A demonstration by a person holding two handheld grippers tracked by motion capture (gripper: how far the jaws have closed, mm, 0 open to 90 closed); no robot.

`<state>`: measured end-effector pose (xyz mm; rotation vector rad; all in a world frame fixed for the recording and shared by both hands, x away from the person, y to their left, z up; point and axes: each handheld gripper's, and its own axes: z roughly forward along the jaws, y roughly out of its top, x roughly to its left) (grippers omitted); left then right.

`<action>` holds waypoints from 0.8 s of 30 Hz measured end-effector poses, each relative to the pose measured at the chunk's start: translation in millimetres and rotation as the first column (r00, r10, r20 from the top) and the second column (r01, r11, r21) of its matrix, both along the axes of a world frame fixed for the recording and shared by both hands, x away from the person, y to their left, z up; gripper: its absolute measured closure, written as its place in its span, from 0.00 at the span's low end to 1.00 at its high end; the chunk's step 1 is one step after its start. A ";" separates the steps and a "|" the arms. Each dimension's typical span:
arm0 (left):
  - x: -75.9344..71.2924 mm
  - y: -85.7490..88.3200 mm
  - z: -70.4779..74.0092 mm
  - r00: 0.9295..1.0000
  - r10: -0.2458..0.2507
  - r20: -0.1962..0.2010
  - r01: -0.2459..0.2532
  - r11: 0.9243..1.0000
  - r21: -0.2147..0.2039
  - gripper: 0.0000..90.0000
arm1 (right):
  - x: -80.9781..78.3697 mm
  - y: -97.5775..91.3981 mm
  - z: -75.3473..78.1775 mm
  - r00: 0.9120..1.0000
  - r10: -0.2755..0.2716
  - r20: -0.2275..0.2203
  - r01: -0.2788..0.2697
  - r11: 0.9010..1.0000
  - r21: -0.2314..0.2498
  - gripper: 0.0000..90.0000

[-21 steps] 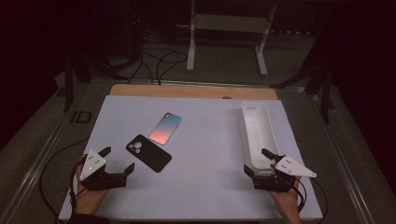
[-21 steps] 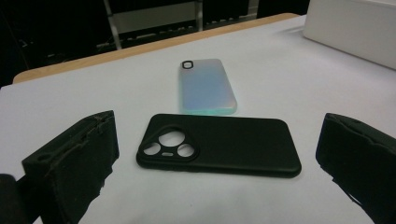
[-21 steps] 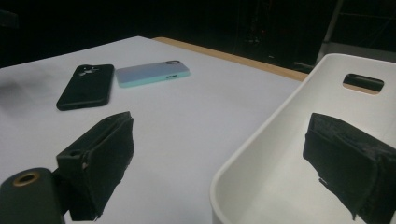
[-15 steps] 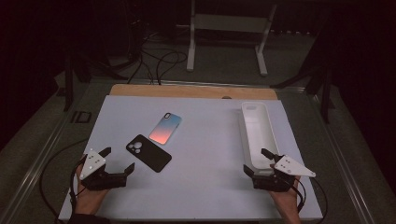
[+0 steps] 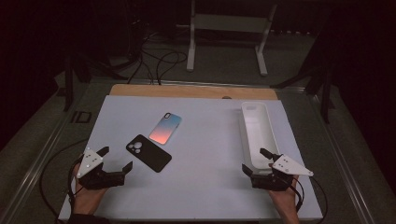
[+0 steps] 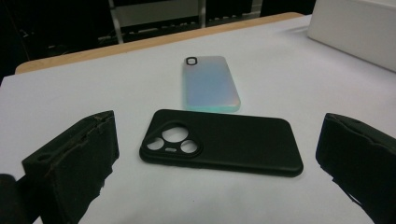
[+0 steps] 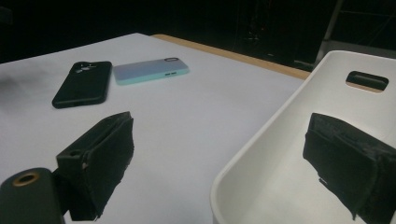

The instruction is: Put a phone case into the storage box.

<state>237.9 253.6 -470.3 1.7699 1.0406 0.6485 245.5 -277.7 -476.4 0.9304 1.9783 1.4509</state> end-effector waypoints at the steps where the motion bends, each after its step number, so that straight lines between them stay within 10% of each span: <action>1: 1.2 -0.4 0.5 1.000 -0.003 -0.004 0.003 1.000 0.002 0.00 | 0.3 -0.4 -0.4 1.000 -0.001 -0.001 0.001 1.000 -0.002 0.10; 24: 23.5 -8.0 13.0 0.999 0.001 -0.039 0.000 0.999 0.044 0.00 | -1.4 -4.9 2.9 1.000 -0.030 0.008 0.030 0.999 0.022 0.10</action>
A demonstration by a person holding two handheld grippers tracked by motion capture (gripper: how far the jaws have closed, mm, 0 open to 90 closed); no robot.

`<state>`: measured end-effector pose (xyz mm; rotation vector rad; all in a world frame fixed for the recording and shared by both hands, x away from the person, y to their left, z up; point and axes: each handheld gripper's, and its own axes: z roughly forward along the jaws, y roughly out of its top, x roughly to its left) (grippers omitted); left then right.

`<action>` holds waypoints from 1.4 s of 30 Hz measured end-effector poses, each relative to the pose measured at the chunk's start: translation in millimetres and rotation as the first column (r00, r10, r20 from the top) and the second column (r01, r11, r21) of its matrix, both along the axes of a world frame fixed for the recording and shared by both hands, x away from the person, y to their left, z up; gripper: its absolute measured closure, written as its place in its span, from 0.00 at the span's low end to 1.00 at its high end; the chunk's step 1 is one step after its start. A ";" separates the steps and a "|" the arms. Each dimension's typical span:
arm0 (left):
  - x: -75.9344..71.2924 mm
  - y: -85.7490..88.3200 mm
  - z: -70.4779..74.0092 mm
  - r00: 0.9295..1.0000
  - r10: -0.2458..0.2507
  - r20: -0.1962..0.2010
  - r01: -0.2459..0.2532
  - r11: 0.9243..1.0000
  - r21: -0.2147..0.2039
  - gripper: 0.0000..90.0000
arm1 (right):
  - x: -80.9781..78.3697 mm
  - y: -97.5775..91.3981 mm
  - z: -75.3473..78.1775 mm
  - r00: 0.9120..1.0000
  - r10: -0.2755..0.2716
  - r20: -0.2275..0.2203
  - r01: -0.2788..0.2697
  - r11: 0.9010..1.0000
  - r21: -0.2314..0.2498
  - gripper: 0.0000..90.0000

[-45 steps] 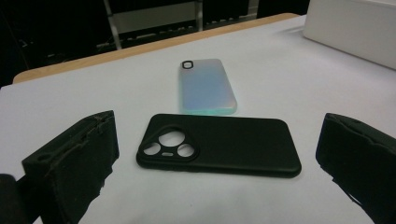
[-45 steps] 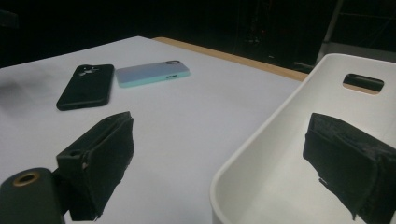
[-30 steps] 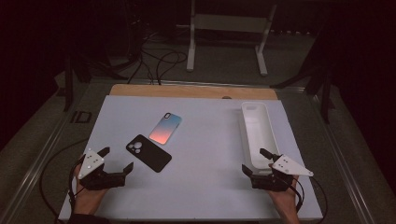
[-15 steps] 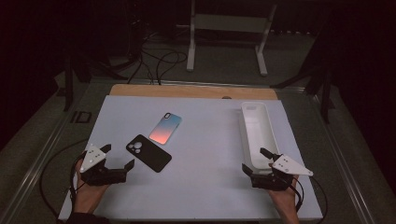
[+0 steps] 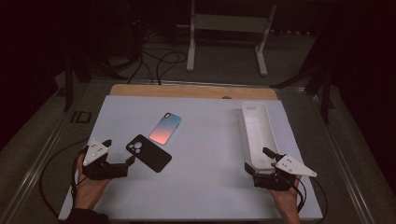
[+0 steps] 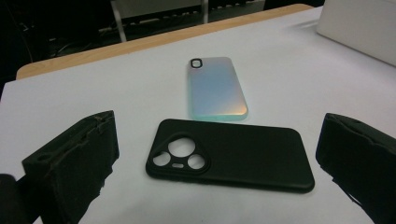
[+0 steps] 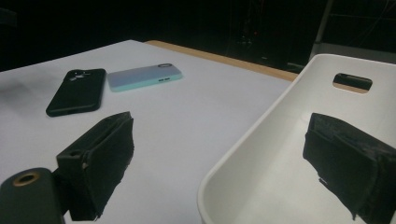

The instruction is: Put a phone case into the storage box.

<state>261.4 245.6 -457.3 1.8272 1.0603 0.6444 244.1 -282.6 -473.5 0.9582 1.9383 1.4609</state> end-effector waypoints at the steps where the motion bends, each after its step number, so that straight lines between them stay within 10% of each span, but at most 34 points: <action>1: 1.3 -0.5 0.3 1.000 -0.002 -0.003 0.002 1.000 0.000 0.00 | -0.2 0.2 0.2 1.000 0.000 0.000 0.000 1.000 0.001 0.10; 42: 59.5 -28.3 -1.4 0.995 -0.034 -0.098 0.042 0.995 0.086 0.00 | -0.3 -0.4 0.4 1.000 -0.014 0.001 0.014 1.000 -0.013 0.10</action>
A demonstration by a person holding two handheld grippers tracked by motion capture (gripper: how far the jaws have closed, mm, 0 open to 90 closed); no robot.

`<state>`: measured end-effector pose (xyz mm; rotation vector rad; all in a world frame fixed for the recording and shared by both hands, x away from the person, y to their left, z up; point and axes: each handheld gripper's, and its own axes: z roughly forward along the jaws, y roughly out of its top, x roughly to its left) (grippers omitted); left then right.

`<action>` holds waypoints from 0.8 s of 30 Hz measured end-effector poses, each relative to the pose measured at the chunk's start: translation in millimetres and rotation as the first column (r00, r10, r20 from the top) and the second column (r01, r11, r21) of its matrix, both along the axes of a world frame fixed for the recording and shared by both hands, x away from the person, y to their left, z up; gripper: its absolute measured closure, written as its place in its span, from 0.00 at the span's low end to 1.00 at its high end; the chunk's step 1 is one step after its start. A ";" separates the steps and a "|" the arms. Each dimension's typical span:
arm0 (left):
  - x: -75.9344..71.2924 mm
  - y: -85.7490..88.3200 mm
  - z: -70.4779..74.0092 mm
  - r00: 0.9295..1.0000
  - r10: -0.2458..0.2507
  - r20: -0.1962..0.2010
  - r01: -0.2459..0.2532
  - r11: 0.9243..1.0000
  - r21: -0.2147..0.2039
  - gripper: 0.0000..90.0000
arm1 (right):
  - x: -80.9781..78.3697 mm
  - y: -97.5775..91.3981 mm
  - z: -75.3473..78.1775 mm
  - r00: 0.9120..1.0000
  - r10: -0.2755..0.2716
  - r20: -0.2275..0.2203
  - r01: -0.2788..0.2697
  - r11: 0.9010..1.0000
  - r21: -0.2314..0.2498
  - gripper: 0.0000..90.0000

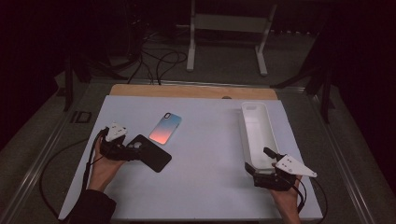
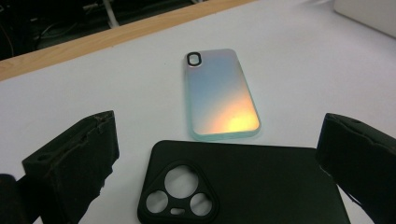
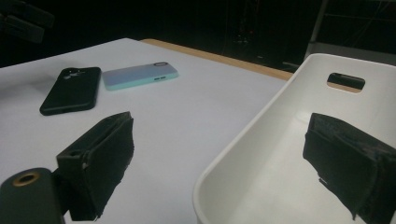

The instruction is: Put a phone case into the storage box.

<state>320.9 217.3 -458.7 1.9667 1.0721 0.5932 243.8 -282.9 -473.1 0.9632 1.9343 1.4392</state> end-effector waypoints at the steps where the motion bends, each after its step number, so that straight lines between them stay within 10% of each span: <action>1: 1.3 -1.0 0.2 1.000 -0.001 -0.002 0.001 1.000 0.005 0.00 | 0.1 0.0 -0.1 1.000 0.000 0.000 0.000 1.000 0.001 0.10; 24: 30.4 -20.1 -2.8 0.999 -0.014 -0.051 0.016 0.999 0.038 0.00 | -0.5 -0.1 0.4 1.000 -0.010 0.002 0.010 1.000 -0.009 0.10</action>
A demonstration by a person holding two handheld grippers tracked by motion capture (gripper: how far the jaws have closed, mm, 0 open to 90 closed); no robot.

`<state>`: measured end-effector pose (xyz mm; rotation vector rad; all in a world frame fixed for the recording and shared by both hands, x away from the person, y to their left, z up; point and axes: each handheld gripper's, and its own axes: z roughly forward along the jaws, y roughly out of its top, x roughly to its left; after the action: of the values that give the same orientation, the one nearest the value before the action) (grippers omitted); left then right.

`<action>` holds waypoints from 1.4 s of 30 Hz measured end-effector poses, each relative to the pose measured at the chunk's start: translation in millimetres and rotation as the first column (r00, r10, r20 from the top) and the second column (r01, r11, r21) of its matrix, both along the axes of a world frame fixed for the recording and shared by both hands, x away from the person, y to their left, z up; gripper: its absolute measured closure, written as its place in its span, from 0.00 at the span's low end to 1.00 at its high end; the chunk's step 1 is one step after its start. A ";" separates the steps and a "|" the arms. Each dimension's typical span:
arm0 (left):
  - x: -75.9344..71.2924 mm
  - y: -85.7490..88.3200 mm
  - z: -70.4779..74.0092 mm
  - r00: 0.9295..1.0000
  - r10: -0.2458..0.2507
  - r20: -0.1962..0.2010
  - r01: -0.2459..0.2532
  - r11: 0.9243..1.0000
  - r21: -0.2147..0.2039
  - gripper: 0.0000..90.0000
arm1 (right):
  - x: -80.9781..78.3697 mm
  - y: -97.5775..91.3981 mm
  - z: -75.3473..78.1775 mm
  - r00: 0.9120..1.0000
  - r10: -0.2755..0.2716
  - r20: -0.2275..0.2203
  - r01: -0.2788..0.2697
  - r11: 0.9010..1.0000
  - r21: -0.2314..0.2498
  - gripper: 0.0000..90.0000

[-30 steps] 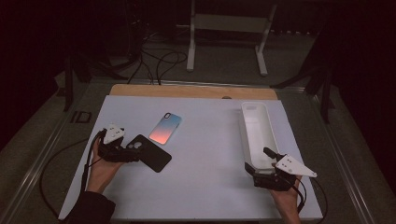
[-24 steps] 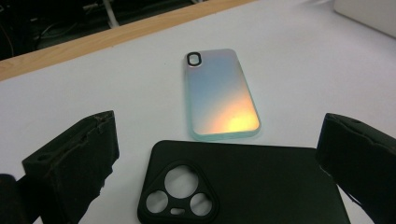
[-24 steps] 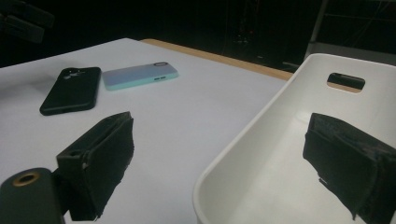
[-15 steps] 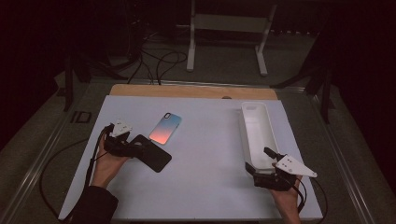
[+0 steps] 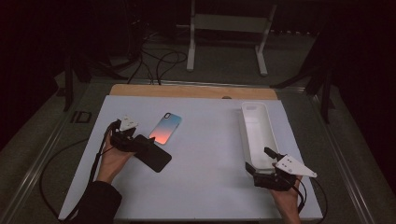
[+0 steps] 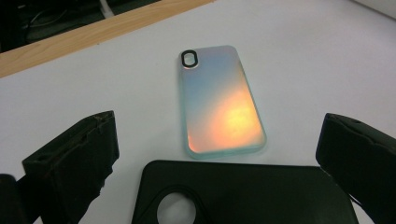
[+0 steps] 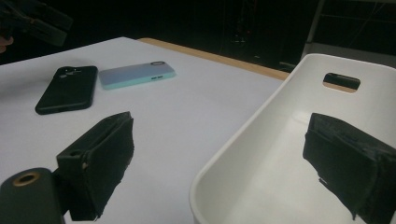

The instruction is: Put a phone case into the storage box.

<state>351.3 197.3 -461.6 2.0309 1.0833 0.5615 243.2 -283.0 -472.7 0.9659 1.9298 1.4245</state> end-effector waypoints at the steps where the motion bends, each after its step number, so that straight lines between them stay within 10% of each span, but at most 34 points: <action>1: 1.2 -0.7 -0.2 1.000 0.001 -0.004 -0.001 1.000 0.000 0.00 | 0.0 0.1 0.0 1.000 0.000 0.000 0.000 1.000 0.000 0.10; 42: 61.8 -32.2 -28.7 0.983 0.019 -0.185 -0.006 0.997 0.073 0.00 | 0.8 0.0 -0.7 1.000 -0.003 0.000 0.003 1.000 -0.004 0.10</action>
<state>413.0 165.0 -490.2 2.1745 1.2009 0.4289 244.1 -283.0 -473.3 0.9671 1.9291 1.4187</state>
